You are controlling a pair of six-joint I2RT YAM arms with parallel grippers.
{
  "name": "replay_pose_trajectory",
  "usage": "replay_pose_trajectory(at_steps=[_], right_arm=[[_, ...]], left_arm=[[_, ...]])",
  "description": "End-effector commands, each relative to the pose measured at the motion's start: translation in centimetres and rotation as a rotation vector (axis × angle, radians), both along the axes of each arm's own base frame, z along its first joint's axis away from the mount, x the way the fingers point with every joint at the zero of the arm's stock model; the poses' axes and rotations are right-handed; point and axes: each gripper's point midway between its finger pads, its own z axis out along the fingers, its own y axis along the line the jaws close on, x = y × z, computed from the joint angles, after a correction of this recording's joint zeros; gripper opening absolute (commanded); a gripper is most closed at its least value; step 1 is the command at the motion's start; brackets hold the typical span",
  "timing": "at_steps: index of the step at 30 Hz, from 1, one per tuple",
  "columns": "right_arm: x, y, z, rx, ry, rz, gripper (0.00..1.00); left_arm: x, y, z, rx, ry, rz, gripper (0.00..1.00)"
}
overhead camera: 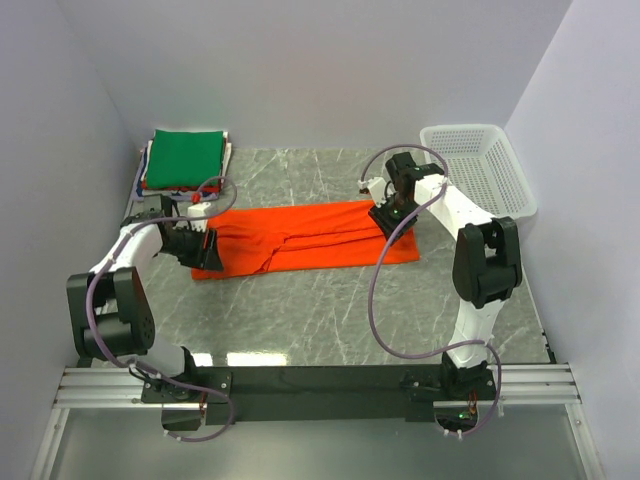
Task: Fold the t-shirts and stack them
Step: Fold the tshirt
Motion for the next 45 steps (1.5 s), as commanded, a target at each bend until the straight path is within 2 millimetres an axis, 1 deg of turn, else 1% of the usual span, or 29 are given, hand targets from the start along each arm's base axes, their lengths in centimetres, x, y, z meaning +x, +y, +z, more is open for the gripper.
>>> replay_pose_trajectory(at_steps=[1,2,3,4,6,10,19,22,24,29,33,34,36,41,43,45], right_arm=[[0.0,0.6,2.0,0.035,-0.046,-0.008,0.45],[0.0,0.4,1.9,0.029,-0.047,-0.008,0.45],[0.1,0.3,1.9,0.025,-0.050,-0.009,0.45],[0.1,0.2,2.0,0.021,-0.054,-0.003,0.44],[0.2,0.0,1.9,0.007,-0.058,-0.001,0.44],[0.1,-0.1,1.6,-0.004,-0.055,0.006,0.44],[0.5,-0.3,1.6,-0.015,-0.056,0.012,0.43],[0.4,-0.4,1.5,-0.022,-0.054,0.016,0.43],[0.3,-0.4,1.4,-0.021,-0.051,0.019,0.43],[0.3,-0.4,1.2,-0.021,-0.048,0.021,0.42],[0.4,-0.5,1.2,-0.024,-0.054,0.025,0.42],[0.5,-0.5,1.2,-0.027,-0.055,0.024,0.42],[0.4,-0.5,1.0,-0.028,-0.049,0.027,0.41],[0.3,-0.7,0.8,-0.036,-0.048,0.027,0.41],[0.3,-0.7,0.6,-0.039,-0.048,0.026,0.41],[0.3,-0.8,0.4,-0.040,-0.042,0.027,0.41]], left_arm=[[2.4,0.8,0.7,-0.010,-0.005,0.099,0.51],[2.5,0.8,0.6,-0.023,0.011,0.102,0.51],[2.4,0.8,-0.1,-0.039,0.047,0.103,0.51],[2.4,0.6,0.1,-0.054,0.061,0.101,0.51],[2.3,0.6,-0.4,-0.062,0.087,0.099,0.51],[2.0,1.2,-1.4,-0.023,0.112,0.109,0.51],[1.4,1.3,-3.1,-0.020,0.187,0.121,0.50],[1.5,1.6,-3.1,-0.009,0.181,0.132,0.50],[1.7,2.0,-3.0,0.013,0.166,0.146,0.49],[1.4,2.6,-2.8,0.033,0.162,0.149,0.50],[1.2,1.5,-2.2,-0.015,0.164,0.103,0.50],[1.2,0.9,-1.9,-0.045,0.163,0.085,0.49],[1.4,0.3,-1.5,-0.061,0.159,0.067,0.48],[2.1,-1.0,-0.2,-0.133,0.137,0.036,0.41],[2.4,-1.2,0.1,-0.151,0.131,0.034,0.39],[2.6,-1.4,-0.2,-0.161,0.148,0.038,0.38]])
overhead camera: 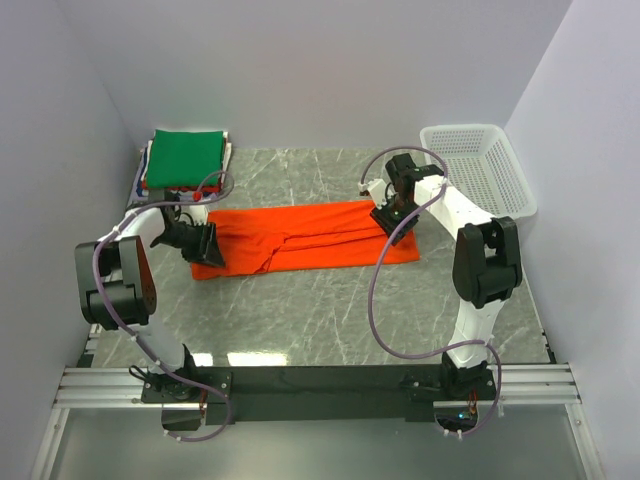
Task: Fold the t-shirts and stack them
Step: Fold the tshirt
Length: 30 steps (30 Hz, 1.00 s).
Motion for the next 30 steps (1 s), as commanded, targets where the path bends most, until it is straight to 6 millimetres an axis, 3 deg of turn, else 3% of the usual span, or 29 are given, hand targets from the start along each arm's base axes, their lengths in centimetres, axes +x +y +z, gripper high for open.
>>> replay_pose_trajectory(at_steps=[1,8,12,14,15,19,24,30], right_arm=[[0.2,-0.1,0.6,-0.004,-0.027,0.007,0.41],[0.3,-0.1,0.5,-0.014,-0.032,0.013,0.39],[0.4,-0.1,0.4,-0.015,-0.029,0.013,0.38],[0.6,-0.1,0.4,-0.011,-0.032,0.012,0.36],[0.9,0.1,0.4,-0.008,-0.034,0.011,0.36],[1.7,0.3,0.3,-0.008,-0.035,0.006,0.36],[2.5,0.6,0.2,-0.003,-0.040,0.004,0.36],[3.1,1.0,0.2,0.010,-0.036,0.001,0.36]], left_arm=[[1.2,-1.0,1.3,-0.064,-0.030,-0.010,0.38],[2.1,-0.4,0.1,-0.037,-0.002,0.024,0.26],[3.6,-0.7,2.1,-0.070,-0.055,0.015,0.01],[4.9,-1.0,3.7,-0.098,-0.098,0.017,0.01],[6.5,-0.9,5.2,-0.103,-0.151,0.018,0.01],[10.7,-0.7,8.1,-0.129,-0.228,0.045,0.01],[15.4,-0.5,8.3,-0.170,-0.272,0.069,0.01],[18.6,-0.6,6.8,-0.229,-0.261,0.130,0.01]])
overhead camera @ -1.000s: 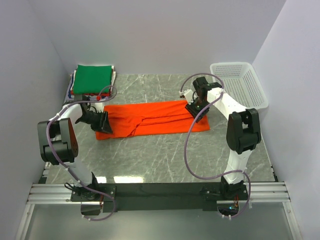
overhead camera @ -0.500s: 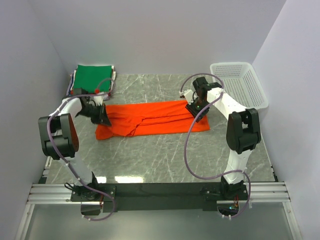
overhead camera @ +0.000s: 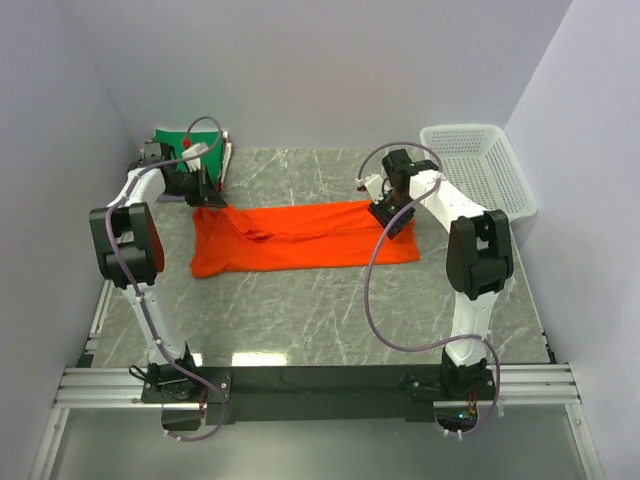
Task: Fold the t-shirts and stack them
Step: Fold the tshirt
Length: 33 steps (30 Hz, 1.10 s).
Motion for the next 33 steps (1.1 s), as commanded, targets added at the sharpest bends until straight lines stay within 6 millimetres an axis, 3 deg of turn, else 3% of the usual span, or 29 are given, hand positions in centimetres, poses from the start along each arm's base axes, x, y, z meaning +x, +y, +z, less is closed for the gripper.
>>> replay_pose_trajectory(at_steps=[1,9,12,16,17,21,24,27,28,30,31,33], right_arm=[[1.1,0.7,0.9,0.020,-0.028,-0.001,0.36],[1.4,1.8,1.5,0.059,-0.028,-0.008,0.37],[1.7,4.1,2.6,0.117,-0.055,0.004,0.38],[2.7,10.1,5.4,0.269,-0.113,0.037,0.39],[2.3,12.4,5.9,0.315,-0.111,0.052,0.39],[4.0,19.6,9.7,0.461,-0.282,0.139,0.39],[3.8,24.5,10.7,0.496,-0.405,0.259,0.40],[3.6,27.9,10.3,0.468,-0.524,0.407,0.41],[3.7,28.7,8.8,0.429,-0.537,0.473,0.41],[3.4,31.0,8.9,0.410,-0.574,0.538,0.43],[3.4,31.8,7.4,0.391,-0.564,0.573,0.44],[3.2,33.9,7.8,0.399,-0.597,0.611,0.47]], left_arm=[[2.4,-0.6,1.4,-0.071,-0.051,0.026,0.01],[2.9,0.2,-1.4,-0.026,-0.025,0.059,0.07],[3.2,0.1,-1.2,-0.050,-0.003,0.089,0.11],[3.4,-0.2,-1.8,-0.080,0.031,0.102,0.10],[3.5,-0.2,-1.7,-0.083,0.034,0.107,0.09],[3.3,-0.3,-2.0,-0.099,0.063,0.119,0.08],[3.2,-0.3,-2.2,-0.091,0.082,0.130,0.10],[3.4,0.0,-2.5,-0.081,0.100,0.145,0.10],[3.4,0.1,-2.5,-0.081,0.103,0.148,0.10],[3.4,0.1,-2.9,-0.082,0.121,0.158,0.10],[3.5,0.1,-2.9,-0.084,0.120,0.162,0.10],[3.4,-0.1,-3.1,-0.092,0.139,0.163,0.11]])
